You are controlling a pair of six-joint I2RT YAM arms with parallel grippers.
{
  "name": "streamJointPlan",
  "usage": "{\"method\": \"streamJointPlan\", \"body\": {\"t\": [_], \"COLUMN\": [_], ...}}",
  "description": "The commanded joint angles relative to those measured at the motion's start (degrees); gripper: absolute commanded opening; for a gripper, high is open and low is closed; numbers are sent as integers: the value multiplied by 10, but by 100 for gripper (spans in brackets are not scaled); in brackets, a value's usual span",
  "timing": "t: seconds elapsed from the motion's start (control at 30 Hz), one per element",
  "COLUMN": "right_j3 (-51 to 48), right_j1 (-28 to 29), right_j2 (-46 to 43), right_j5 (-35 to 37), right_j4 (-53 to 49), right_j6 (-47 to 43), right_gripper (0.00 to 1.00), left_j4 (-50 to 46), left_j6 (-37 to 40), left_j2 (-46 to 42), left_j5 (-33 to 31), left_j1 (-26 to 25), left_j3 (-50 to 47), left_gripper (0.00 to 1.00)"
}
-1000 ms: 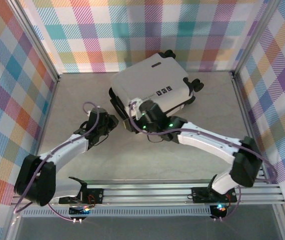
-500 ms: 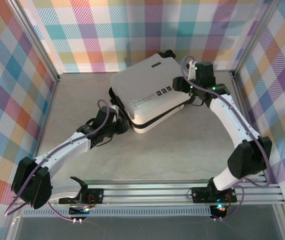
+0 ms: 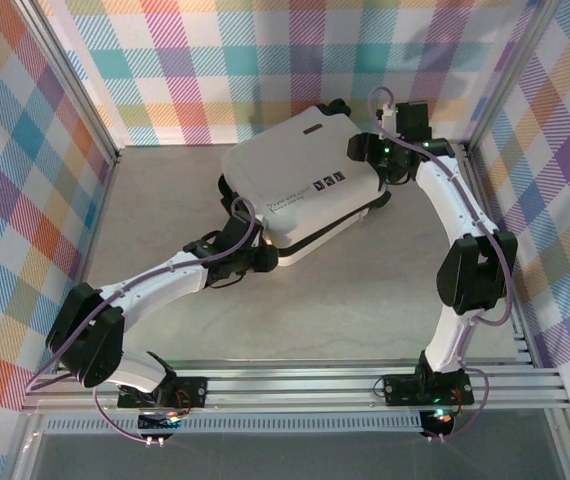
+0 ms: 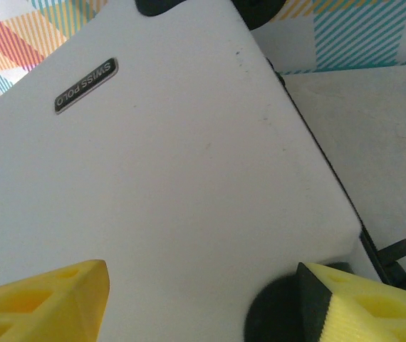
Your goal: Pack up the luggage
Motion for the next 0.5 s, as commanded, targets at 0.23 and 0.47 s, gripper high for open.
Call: {"method": "streamJointPlan", "body": {"t": [0.23, 0.47], "right_j3": [2, -84], "right_j1": [-5, 2], "right_j2": [-2, -44], "right_j5": [-70, -134], "right_j4": [-7, 53], "right_j6": [-22, 12], "right_gripper": [73, 75], "left_j4": [44, 113], "left_j6": [84, 95], "left_j2": [11, -24], "left_j5": [-59, -80], "left_j1": [-38, -45], "left_j3": [-37, -93], "left_gripper": [37, 37]}}
